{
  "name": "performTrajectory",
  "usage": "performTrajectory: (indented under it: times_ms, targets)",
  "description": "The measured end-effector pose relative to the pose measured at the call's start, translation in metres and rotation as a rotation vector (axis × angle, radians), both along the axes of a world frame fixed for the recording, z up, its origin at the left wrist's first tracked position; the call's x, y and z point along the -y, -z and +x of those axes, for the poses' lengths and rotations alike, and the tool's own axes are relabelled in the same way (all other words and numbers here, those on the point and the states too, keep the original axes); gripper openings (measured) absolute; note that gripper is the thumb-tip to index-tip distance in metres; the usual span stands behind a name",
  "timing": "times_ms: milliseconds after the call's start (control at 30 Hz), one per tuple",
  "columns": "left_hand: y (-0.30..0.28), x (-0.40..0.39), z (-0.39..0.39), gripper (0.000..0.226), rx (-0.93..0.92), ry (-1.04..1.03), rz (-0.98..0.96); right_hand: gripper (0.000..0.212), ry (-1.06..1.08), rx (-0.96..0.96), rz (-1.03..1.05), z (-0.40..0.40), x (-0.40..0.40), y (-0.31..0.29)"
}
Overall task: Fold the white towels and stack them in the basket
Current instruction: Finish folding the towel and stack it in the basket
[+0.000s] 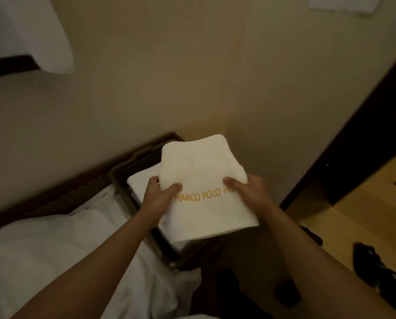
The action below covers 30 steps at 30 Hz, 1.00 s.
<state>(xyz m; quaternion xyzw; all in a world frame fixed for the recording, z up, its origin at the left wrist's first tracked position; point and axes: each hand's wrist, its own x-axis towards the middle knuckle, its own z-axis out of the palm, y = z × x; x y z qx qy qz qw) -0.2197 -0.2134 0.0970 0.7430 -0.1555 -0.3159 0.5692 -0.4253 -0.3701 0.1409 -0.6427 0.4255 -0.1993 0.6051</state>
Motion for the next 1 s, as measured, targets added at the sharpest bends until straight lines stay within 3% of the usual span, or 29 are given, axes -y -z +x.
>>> performTrajectory:
  times_ms: [233, 367, 433, 533, 600, 700, 800, 1000]
  targets:
    - [-0.002, 0.015, 0.034, 0.056, 0.043, -0.436, 0.009, 0.026, -0.366, 0.015, 0.037, 0.112, 0.081, 0.003]
    - [0.008, 0.018, 0.032, 0.055, 0.046, -0.546, -0.031, 0.028, -0.478, -0.005, 0.080, 0.143, 0.106, 0.022]
    - [0.037, 0.019, 0.018, 0.064, -0.041, -0.551, 0.015, 0.030, -0.586, -0.141, 0.151, 0.141, 0.123, 0.053]
    - [0.087, 0.015, -0.031, 0.082, -0.256, -0.509, 0.193, 0.065, -0.832, -0.495, 0.244, 0.105, 0.134, 0.114]
    - [0.110, 0.015, -0.055, 0.083, -0.252, -0.491, 0.266, 0.062, -0.932, -0.556, 0.261, 0.080, 0.135, 0.134]
    - [0.109, 0.015, -0.059, 0.071, -0.198, -0.516, 0.280, 0.046, -0.875, -0.522, 0.240, 0.074, 0.135, 0.132]
    - [0.102, 0.015, -0.059, 0.052, -0.095, -0.567, 0.287, 0.053, -0.924, -0.536, 0.266, 0.078, 0.135, 0.133]
    - [0.114, 0.018, -0.075, 0.059, -0.061, -0.609, 0.415, 0.052, -0.898, -0.462, 0.174, 0.070, 0.121, 0.149]
